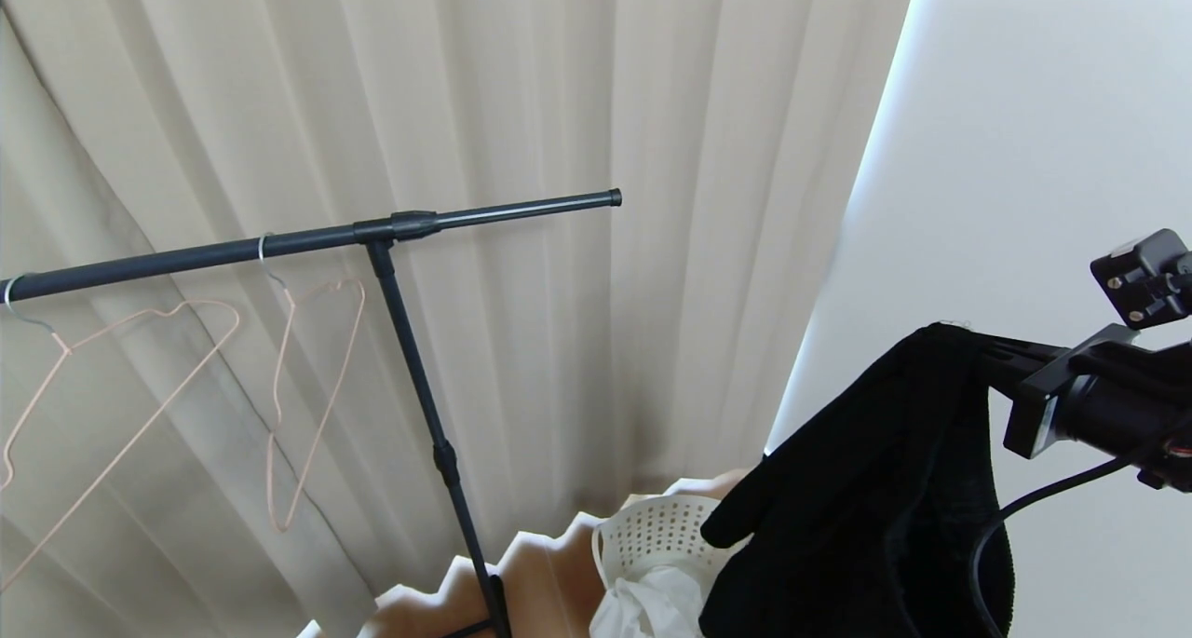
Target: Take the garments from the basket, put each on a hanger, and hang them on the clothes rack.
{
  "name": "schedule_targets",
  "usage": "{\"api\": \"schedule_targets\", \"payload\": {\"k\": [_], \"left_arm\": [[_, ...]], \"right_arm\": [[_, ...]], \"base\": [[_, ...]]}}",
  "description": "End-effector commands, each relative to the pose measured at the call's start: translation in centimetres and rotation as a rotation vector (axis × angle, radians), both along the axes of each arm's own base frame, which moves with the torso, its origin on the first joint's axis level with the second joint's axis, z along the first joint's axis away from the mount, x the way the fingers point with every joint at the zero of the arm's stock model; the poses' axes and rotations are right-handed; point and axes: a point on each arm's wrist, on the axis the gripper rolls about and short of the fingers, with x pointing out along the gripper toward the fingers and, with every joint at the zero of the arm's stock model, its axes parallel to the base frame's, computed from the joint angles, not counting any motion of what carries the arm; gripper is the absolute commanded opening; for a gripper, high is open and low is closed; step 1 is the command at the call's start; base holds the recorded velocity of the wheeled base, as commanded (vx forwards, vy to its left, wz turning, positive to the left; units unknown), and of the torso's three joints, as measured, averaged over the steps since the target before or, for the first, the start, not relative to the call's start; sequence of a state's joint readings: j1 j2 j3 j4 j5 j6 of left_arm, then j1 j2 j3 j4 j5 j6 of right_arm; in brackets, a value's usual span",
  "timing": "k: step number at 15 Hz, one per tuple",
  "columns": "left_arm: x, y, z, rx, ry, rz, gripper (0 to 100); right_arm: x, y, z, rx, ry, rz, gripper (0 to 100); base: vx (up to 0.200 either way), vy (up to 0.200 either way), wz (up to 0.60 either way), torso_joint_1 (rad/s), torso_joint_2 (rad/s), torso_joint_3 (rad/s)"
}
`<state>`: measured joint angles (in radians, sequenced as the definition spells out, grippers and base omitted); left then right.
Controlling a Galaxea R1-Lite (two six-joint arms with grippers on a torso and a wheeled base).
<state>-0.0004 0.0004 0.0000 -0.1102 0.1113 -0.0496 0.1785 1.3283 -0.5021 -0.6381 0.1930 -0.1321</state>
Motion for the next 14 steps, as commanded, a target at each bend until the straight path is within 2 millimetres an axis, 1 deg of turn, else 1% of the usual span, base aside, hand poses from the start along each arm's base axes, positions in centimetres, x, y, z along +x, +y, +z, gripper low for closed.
{"api": "schedule_targets", "payload": {"k": [1,3,5,12,13,14], "left_arm": [[0.00,0.00,0.00,0.000,-0.001,0.000,100],[0.00,0.00,0.00,0.000,-0.001,0.001,100],[0.00,0.00,0.00,-0.001,-0.001,-0.001,100],[0.00,0.00,0.00,-0.001,-0.001,0.003,100],[0.00,0.00,0.00,-0.001,-0.001,0.003,100],[0.00,0.00,0.00,-0.001,-0.001,0.003,100]], "right_arm": [[-0.09,0.07,-0.15,0.001,-0.002,0.006,0],[0.17,0.09,-0.66,-0.010,0.000,0.006,0],[0.43,0.10,-0.94,-0.022,-0.003,0.006,0],[0.43,0.10,-0.92,-0.021,-0.005,0.005,0],[0.40,0.09,-0.89,-0.021,-0.006,0.005,0],[0.40,0.09,-0.89,-0.021,-0.006,0.005,0]], "base": [[0.000,0.000,0.00,0.000,0.00,0.000],[0.000,0.000,0.00,0.000,0.00,0.000],[0.000,0.000,0.60,0.000,0.00,0.002],[0.000,0.000,0.60,0.004,0.00,0.001],[0.000,0.000,0.00,0.000,0.00,0.000],[-0.200,0.000,0.00,0.002,0.00,0.002]]}}
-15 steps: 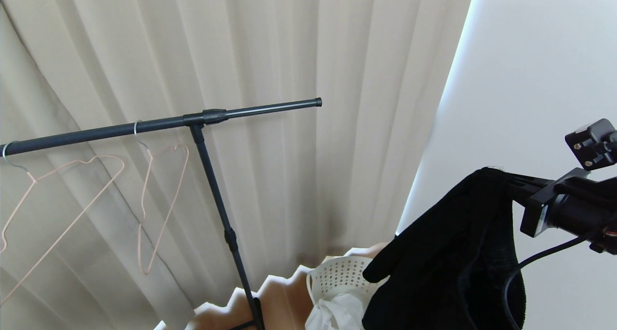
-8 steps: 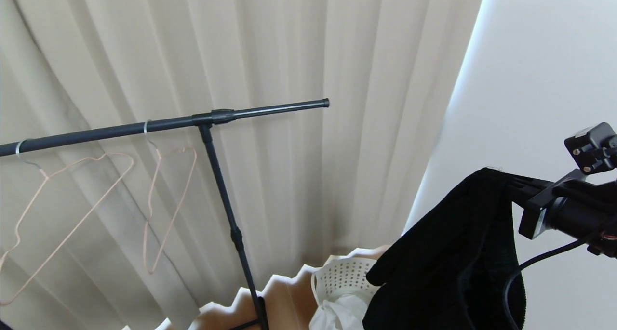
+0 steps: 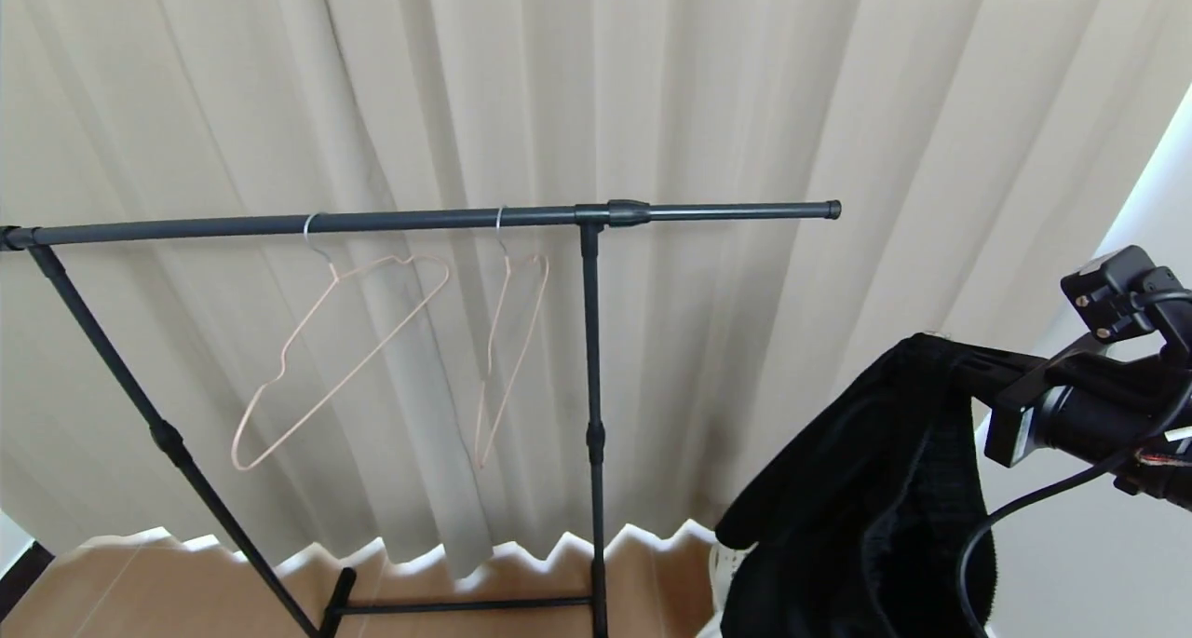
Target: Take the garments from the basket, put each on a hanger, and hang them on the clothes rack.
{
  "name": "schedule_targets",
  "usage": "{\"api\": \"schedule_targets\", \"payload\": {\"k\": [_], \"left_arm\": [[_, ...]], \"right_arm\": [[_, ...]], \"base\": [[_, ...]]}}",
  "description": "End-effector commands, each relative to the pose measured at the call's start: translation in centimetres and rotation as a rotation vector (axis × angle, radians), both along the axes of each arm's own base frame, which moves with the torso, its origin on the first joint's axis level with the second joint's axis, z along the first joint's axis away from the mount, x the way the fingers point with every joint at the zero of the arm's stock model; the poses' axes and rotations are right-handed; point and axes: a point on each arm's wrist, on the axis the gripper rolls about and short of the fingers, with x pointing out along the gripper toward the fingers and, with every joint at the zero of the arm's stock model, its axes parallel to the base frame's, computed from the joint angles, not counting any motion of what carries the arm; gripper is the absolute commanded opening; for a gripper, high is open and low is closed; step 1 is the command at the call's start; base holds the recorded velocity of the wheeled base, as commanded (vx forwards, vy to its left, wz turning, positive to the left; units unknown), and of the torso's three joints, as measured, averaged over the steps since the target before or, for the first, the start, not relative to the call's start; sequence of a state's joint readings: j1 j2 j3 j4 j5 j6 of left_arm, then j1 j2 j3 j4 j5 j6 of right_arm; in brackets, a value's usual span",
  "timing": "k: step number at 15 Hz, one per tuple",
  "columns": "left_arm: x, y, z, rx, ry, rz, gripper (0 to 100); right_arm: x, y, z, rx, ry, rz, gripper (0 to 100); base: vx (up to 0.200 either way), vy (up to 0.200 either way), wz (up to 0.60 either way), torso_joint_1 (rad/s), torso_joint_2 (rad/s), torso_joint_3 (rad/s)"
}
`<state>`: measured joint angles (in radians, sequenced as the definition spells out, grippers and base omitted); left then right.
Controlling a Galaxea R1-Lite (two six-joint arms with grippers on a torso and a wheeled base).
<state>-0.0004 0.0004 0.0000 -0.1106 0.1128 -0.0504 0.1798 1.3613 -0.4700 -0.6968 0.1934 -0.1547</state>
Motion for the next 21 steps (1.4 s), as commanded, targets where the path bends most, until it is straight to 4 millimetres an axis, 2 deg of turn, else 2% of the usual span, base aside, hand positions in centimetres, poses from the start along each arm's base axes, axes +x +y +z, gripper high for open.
{"api": "schedule_targets", "payload": {"k": [1,5,21], "left_arm": [[0.00,0.00,0.00,0.000,0.000,0.000,100],[0.00,-0.01,0.00,0.000,0.000,-0.002,100],[0.00,-0.01,0.00,0.000,0.000,-0.002,100]], "right_arm": [[0.01,-0.04,0.08,0.001,-0.006,-0.002,0],[0.03,-0.03,0.09,0.002,-0.013,-0.002,0],[-0.05,-0.05,-0.10,0.001,-0.007,-0.002,0]], "base": [[-0.200,0.000,0.00,0.007,0.00,0.002],[-0.200,0.050,0.00,0.004,0.00,0.001],[0.000,0.200,0.00,0.003,0.00,0.003]]}}
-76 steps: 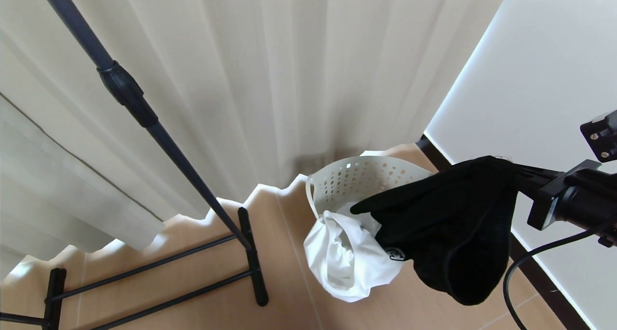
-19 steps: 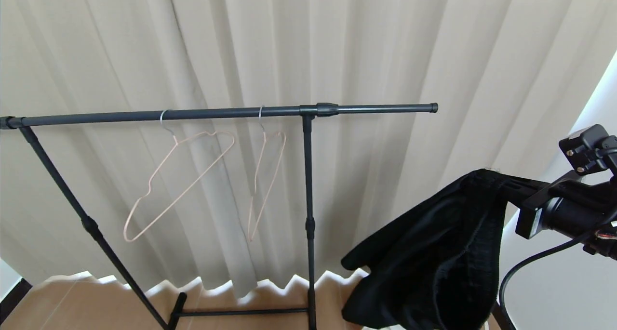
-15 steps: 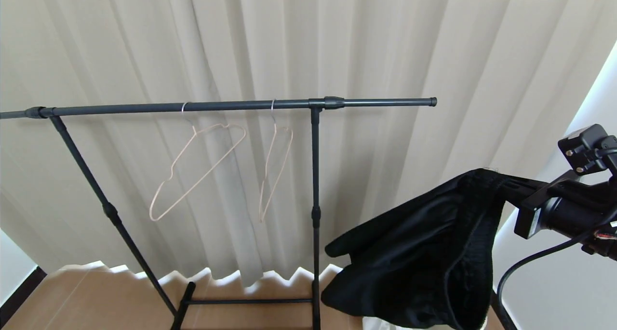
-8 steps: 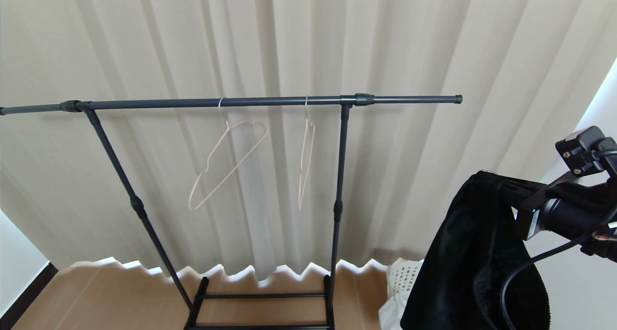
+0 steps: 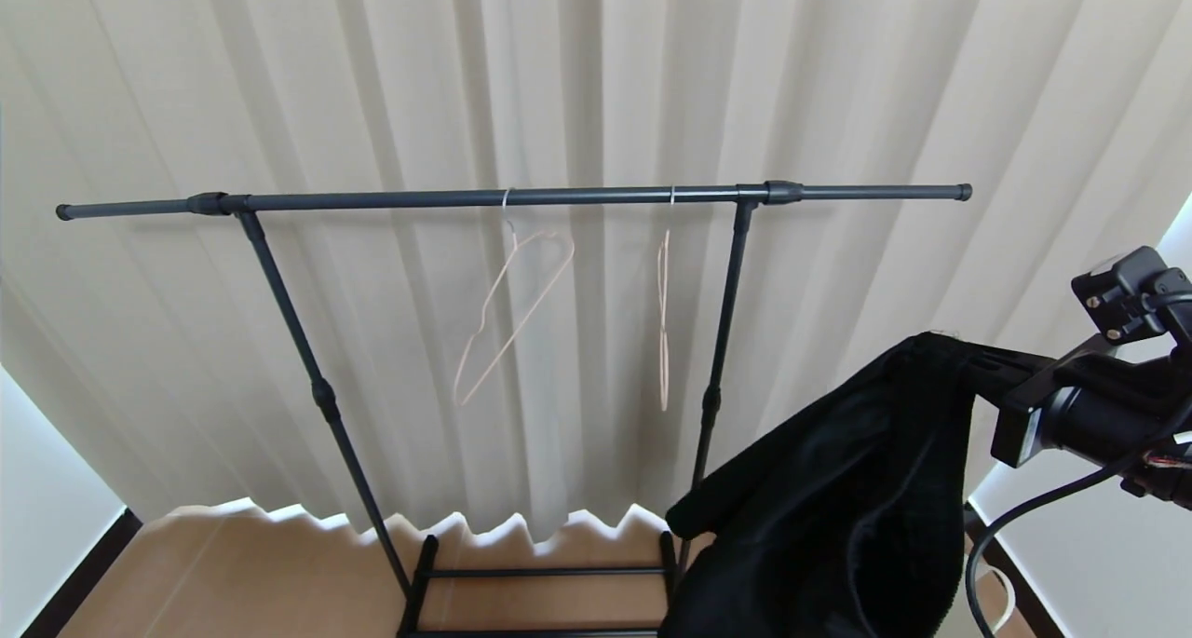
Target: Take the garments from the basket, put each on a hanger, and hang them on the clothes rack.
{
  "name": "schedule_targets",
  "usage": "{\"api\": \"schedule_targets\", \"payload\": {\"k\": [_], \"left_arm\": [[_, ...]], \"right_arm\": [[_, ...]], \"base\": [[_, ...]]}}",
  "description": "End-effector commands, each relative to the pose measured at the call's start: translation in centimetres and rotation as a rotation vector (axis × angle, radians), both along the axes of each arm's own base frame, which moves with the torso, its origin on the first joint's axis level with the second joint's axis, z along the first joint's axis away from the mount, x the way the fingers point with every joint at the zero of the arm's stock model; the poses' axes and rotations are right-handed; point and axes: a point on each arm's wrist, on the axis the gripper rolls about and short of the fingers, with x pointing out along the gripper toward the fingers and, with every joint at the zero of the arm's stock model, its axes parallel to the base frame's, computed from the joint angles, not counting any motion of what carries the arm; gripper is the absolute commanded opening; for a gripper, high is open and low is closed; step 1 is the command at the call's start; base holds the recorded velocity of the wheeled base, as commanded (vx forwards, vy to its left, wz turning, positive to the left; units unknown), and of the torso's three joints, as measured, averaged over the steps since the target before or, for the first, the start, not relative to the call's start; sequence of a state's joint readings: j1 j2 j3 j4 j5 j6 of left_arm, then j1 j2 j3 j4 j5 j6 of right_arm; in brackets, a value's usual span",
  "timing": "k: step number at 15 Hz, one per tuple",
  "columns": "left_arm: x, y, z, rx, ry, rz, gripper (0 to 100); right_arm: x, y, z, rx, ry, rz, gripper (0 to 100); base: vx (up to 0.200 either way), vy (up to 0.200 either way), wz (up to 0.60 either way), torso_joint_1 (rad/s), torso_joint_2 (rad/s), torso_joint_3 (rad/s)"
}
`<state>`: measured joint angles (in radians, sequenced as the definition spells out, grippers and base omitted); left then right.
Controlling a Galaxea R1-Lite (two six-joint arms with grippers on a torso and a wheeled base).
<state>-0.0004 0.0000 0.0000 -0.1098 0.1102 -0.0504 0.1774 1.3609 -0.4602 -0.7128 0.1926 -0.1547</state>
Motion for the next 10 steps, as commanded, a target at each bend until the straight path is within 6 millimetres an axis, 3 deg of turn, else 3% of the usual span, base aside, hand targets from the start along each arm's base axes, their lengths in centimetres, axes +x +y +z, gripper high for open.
{"api": "schedule_targets", "payload": {"k": [1,8,10], "left_arm": [[0.00,0.00,0.01,0.000,-0.001,0.001,100],[0.00,0.00,0.01,0.001,-0.001,-0.001,100],[0.00,0.00,0.01,0.001,-0.001,0.001,100]], "right_arm": [[0.02,0.02,-0.02,0.000,0.001,0.001,0],[0.01,0.01,-0.06,-0.002,0.002,0.002,0],[-0.01,0.01,-0.10,-0.002,0.003,0.002,0]], "base": [[0.000,0.200,0.00,0.002,0.00,0.002],[0.000,0.000,0.00,0.000,0.00,0.000],[-0.200,0.000,0.00,0.007,0.01,0.002]]}}
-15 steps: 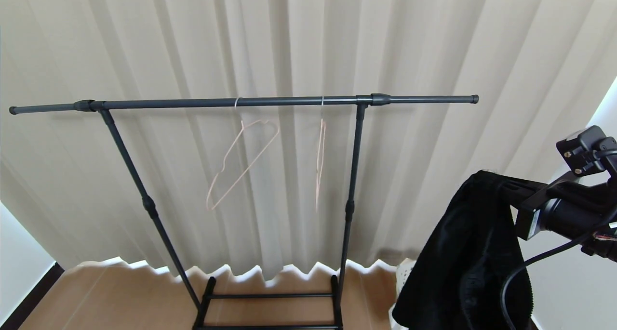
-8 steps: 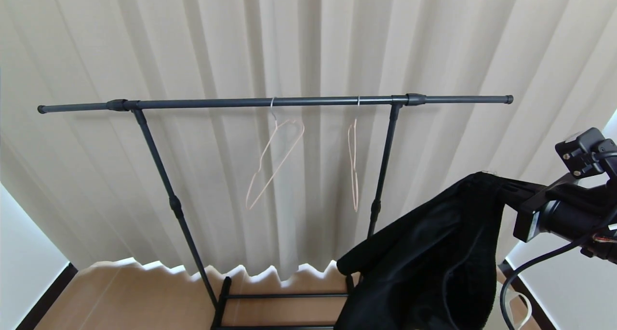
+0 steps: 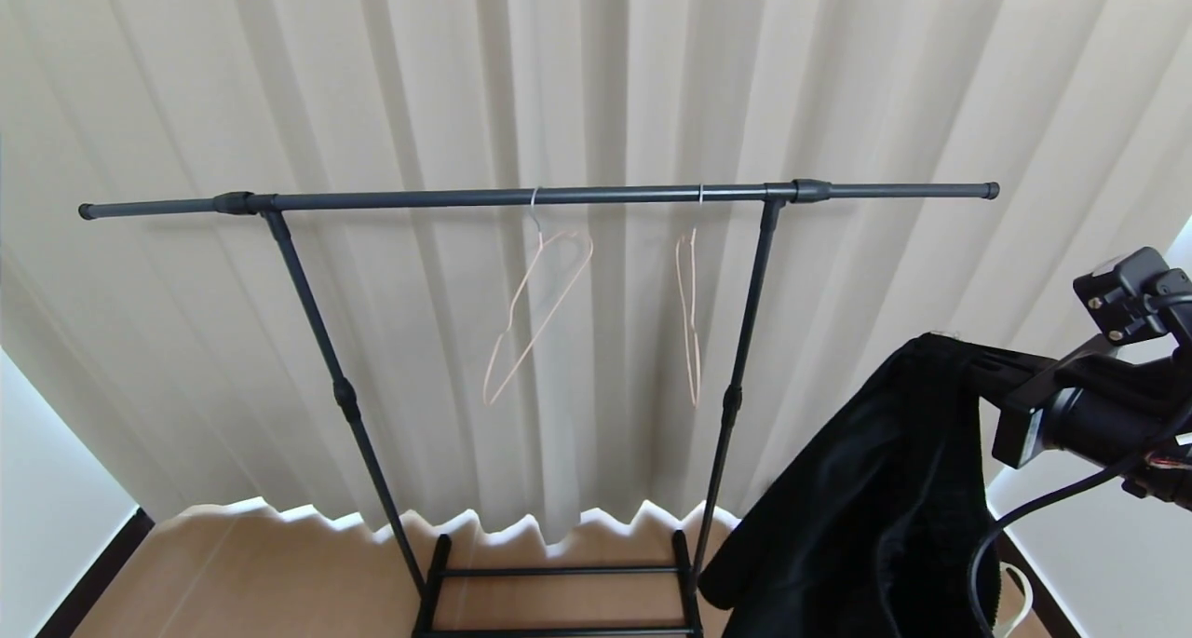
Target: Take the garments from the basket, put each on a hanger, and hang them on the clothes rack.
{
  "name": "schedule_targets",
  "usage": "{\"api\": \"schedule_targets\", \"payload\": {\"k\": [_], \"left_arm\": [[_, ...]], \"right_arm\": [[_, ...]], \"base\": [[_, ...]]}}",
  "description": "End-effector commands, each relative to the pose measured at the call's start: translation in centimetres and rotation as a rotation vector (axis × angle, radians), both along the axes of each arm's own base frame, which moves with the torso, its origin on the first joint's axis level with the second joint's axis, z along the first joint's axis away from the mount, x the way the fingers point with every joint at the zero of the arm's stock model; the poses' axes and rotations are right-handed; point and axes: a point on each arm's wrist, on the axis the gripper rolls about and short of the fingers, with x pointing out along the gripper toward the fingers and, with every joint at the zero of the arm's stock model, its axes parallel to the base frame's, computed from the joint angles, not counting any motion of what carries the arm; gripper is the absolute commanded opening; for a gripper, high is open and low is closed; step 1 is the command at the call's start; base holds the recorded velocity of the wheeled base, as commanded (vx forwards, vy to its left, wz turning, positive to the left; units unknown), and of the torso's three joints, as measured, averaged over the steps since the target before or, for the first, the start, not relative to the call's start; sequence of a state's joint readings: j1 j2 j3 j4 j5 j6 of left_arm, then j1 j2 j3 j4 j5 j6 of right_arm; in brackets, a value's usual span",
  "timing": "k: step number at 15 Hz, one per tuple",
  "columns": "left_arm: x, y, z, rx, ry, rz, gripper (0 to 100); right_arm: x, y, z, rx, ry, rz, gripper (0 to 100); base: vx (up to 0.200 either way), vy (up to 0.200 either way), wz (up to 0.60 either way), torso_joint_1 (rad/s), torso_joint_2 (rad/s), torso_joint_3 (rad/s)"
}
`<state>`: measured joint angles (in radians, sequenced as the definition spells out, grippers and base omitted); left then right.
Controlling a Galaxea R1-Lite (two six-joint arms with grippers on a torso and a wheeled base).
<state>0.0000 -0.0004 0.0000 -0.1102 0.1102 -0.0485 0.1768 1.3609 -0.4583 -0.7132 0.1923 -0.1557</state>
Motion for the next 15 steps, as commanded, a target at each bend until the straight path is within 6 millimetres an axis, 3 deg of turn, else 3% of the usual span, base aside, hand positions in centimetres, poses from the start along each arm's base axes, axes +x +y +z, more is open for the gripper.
{"api": "schedule_targets", "payload": {"k": [1,8,11,13,15], "left_arm": [[0.0,0.0,0.0,-0.001,0.000,-0.001,100],[0.1,0.0,0.0,0.019,0.008,-0.029,100],[1.7,-0.3,-0.3,0.096,0.247,-0.252,100],[3.5,-0.6,-0.3,0.141,0.461,-0.376,100],[6.4,-1.7,3.2,0.135,0.536,-0.500,100]], "right_arm": [[0.0,0.0,-0.1,-0.001,0.002,0.002,0],[0.6,0.4,-0.6,-0.030,0.022,0.015,0],[2.0,3.2,-0.3,-0.033,0.026,0.090,0],[3.4,6.2,-0.6,-0.040,0.040,0.183,0],[5.7,8.7,-0.6,-0.039,0.036,0.235,0]], "base": [[-0.200,0.000,0.00,0.007,0.01,0.012],[0.000,0.000,0.00,0.000,0.00,0.000],[0.000,0.000,0.00,0.000,0.00,0.000],[0.000,0.000,0.00,0.000,0.00,0.000],[0.000,0.000,0.00,0.000,0.00,0.000]]}}
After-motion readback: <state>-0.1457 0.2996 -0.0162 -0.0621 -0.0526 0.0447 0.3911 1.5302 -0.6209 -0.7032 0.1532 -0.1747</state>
